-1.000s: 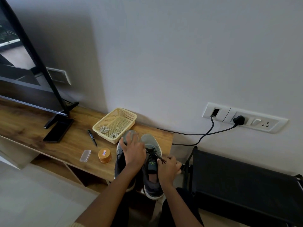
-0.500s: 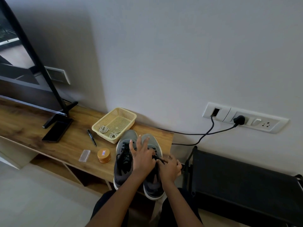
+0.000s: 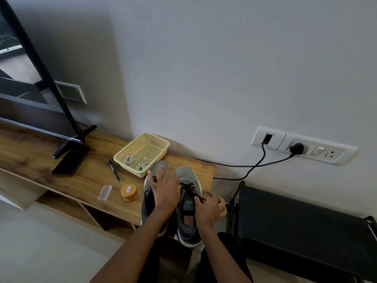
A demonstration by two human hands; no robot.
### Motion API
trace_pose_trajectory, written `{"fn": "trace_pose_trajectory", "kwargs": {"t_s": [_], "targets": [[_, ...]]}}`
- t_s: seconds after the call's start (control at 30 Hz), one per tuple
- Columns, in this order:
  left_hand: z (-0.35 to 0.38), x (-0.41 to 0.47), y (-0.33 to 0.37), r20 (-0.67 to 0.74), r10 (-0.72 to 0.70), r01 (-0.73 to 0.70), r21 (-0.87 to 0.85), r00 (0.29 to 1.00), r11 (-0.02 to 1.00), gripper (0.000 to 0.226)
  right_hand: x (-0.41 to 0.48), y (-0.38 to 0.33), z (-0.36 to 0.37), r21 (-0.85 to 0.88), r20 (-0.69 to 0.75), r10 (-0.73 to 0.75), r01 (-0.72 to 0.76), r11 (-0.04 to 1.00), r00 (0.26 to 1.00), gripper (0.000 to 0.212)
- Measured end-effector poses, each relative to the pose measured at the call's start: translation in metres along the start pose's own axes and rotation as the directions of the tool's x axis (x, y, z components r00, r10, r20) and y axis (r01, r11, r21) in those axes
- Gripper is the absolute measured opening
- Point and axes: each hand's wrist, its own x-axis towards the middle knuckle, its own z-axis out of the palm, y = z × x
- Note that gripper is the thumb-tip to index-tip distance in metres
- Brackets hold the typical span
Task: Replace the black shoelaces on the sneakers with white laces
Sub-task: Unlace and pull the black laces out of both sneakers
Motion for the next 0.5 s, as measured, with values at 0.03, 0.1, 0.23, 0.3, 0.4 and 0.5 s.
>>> {"fn": "trace_pose_trajectory", "kwargs": {"t_s": [0.03,0.1,0.23,0.3,0.4,0.5], "targets": [[-0.003,0.002,-0.008,-0.020,-0.042,0.042,-0.022,0.999,0.999,0.015,0.000,0.001,0.000,-0.015,0.000,-0.012,0.012,1.000,1.000,0.026],[-0.006,0.003,-0.022,-0.033,-0.138,0.135,-0.076,0.990,0.988,0.011,-0.001,0.002,0.002,-0.007,-0.003,-0.027,0.027,1.000,1.000,0.026],[-0.001,-0.007,-0.024,-0.028,-0.200,0.194,-0.131,0.979,0.972,0.017,-0.002,0.001,0.002,0.040,0.018,-0.016,0.015,0.999,1.000,0.024],[0.001,-0.012,-0.013,-0.041,-0.105,0.098,-0.156,0.994,0.983,0.029,0.001,0.003,0.003,0.086,0.036,0.014,-0.017,0.996,0.999,0.025],[0.003,-0.016,0.009,0.009,0.091,-0.090,-0.081,0.996,0.993,0.027,0.006,0.007,0.006,0.139,0.047,0.056,-0.062,0.988,0.997,0.036],[0.010,-0.017,0.023,0.123,0.152,-0.152,-0.012,0.981,0.988,0.020,0.007,0.007,0.006,0.111,0.054,0.022,-0.028,0.993,0.998,0.033]]}}
